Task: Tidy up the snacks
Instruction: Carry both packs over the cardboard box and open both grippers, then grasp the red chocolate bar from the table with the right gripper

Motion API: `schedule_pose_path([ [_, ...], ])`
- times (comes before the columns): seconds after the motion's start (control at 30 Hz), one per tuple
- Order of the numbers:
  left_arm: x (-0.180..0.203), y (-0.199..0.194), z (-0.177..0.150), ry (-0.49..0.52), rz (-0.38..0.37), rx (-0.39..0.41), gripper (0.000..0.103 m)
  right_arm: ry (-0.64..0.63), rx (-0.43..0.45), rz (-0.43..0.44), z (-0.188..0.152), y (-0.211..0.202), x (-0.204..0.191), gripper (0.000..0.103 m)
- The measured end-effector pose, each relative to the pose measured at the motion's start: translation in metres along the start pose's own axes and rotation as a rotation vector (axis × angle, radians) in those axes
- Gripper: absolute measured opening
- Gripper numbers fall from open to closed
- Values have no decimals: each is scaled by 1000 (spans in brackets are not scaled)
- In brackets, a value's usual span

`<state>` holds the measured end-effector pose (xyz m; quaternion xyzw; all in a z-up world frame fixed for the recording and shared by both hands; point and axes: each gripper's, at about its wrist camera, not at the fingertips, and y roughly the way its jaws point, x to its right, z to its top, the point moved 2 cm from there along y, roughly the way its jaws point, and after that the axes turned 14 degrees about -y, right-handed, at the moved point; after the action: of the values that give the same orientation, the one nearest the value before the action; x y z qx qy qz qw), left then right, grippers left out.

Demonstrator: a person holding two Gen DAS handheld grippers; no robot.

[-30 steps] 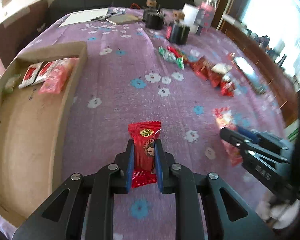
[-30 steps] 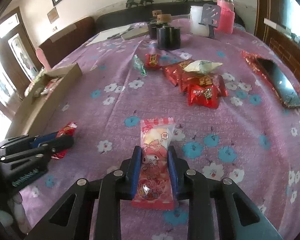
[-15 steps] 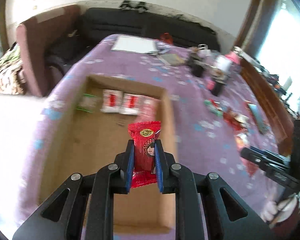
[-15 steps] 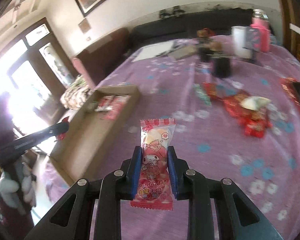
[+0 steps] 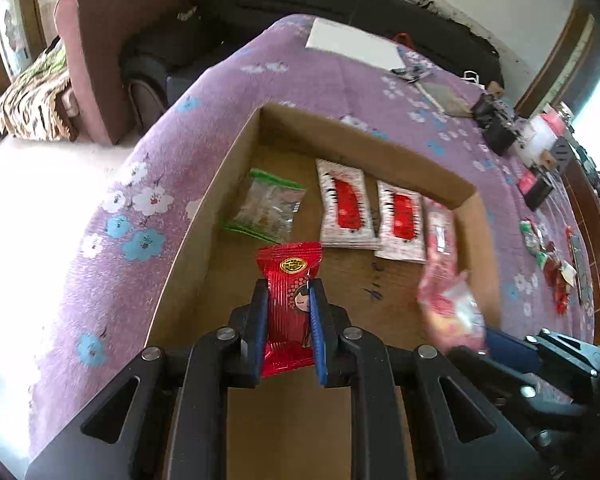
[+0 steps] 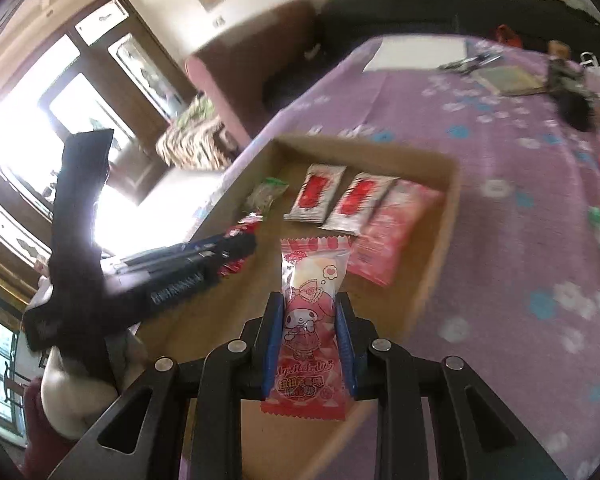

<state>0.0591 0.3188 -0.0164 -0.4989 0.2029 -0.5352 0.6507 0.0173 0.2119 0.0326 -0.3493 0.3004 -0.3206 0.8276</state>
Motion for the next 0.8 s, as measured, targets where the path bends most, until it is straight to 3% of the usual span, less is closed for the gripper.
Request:
schedule_pose_path([
  [0.2, -11, 3, 7, -45, -1, 6, 18, 4, -39, -10, 13, 33, -5, 26],
  [0.23, -13, 0, 8, -53, -6, 10, 22, 7, -39, -8, 13, 36, -7, 28],
  [0.3, -16, -1, 9, -77, -14, 8, 41, 22, -32, -12, 14, 39, -7, 29],
  [0.37, -22, -5, 10, -110, -54, 6, 44, 27, -21, -12, 13, 38, -6, 29],
  [0.53, -20, -32, 2, -106, -69, 57, 44, 48, 62, 6, 9, 0, 3, 29],
  [0.67, -3, -77, -22, -68, -145, 122, 45, 71, 139, -25, -7, -52, 32, 34],
  [0.8, 24, -118, -58, -15, -278, 153, 61, 133, 178, -127, -32, -100, 86, 34],
])
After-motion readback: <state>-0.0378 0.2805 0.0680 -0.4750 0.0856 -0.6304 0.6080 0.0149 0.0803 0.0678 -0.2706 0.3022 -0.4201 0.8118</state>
